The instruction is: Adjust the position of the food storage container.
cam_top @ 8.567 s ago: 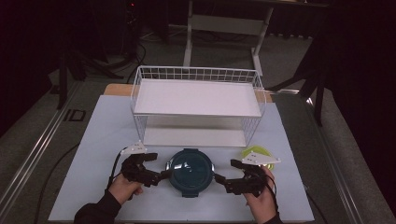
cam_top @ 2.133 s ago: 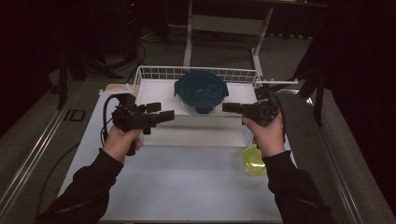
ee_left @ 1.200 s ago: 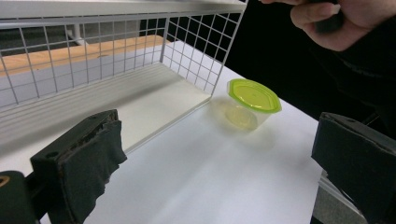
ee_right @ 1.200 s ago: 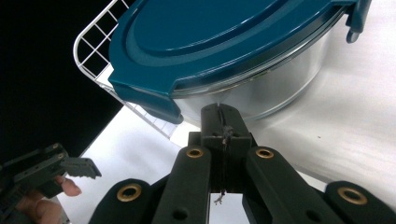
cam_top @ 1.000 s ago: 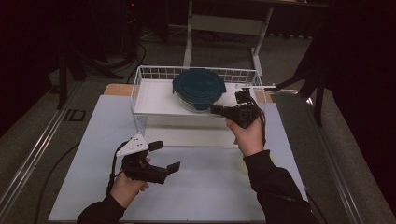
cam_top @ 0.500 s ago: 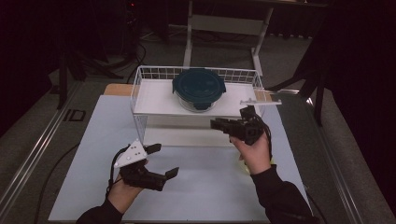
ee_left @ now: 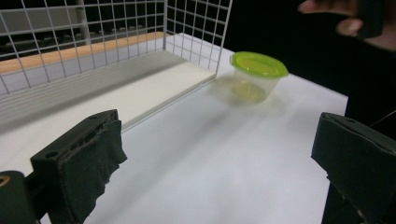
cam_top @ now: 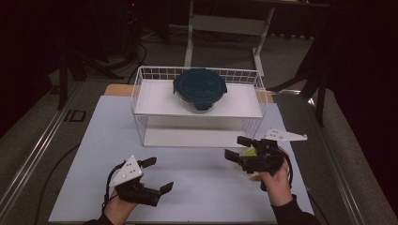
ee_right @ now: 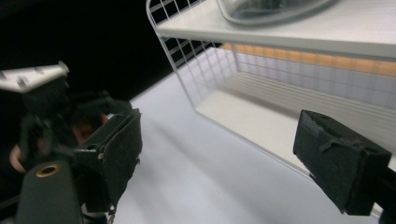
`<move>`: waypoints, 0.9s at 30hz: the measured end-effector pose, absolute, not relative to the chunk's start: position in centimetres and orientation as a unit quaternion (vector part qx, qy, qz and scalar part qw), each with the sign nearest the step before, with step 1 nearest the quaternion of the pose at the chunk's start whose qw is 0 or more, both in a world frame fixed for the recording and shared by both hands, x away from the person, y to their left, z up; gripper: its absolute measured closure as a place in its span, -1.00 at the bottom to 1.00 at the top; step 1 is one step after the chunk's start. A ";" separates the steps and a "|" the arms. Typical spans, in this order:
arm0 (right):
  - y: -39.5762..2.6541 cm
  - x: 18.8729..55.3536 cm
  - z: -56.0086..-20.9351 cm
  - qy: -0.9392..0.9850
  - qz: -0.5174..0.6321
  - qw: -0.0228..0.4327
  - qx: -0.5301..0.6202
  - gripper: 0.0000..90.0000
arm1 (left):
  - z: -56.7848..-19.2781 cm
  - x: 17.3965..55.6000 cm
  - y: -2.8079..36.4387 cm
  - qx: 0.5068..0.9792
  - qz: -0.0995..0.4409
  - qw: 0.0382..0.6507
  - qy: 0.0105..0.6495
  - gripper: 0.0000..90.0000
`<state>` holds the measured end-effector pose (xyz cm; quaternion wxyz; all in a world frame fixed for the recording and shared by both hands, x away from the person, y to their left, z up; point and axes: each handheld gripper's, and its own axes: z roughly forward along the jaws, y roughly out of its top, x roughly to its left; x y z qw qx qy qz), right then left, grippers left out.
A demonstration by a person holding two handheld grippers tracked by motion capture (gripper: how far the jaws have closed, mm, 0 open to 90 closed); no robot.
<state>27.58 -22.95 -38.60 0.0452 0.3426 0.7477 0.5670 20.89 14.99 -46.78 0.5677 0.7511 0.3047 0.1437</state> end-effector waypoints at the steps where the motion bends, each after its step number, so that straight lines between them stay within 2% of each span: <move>1: -23.3 27.2 -38.6 0.753 0.562 0.048 0.339 -0.66 | -46.9 20.9 15.0 0.754 0.144 0.564 0.306 -0.94; 5: -25.1 25.9 -39.1 0.759 0.553 0.033 0.343 -0.70 | -47.1 21.0 15.0 0.753 0.147 0.567 0.301 -0.95; 8: -26.6 25.2 -39.6 0.760 0.547 0.043 0.348 -0.67 | -47.2 21.1 15.1 0.748 0.145 0.573 0.301 -0.94; 11: -28.2 24.9 -40.5 0.754 0.542 0.051 0.369 -0.54 | -47.2 21.1 15.3 0.742 0.144 0.583 0.298 -0.95; 14: -29.9 24.8 -41.6 0.747 0.526 0.082 0.399 -0.26 | -47.1 21.1 15.6 0.735 0.155 0.589 0.297 -0.94; 16: -31.2 25.0 -42.4 0.755 0.511 0.083 0.402 0.17 | -46.9 21.1 15.8 0.729 0.157 0.596 0.298 -0.95; 17: -31.7 25.0 -42.8 0.754 0.506 0.090 0.410 0.31 | -46.9 21.1 15.9 0.727 0.159 0.597 0.299 -0.94; 19: -32.8 25.2 -43.6 0.752 0.498 0.090 0.422 0.47 | -46.7 21.1 16.0 0.724 0.163 0.600 0.298 -0.95; 27: -35.8 26.3 -46.2 0.747 0.444 0.143 0.474 0.99 | -46.5 21.1 16.3 0.720 0.169 0.606 0.292 -0.94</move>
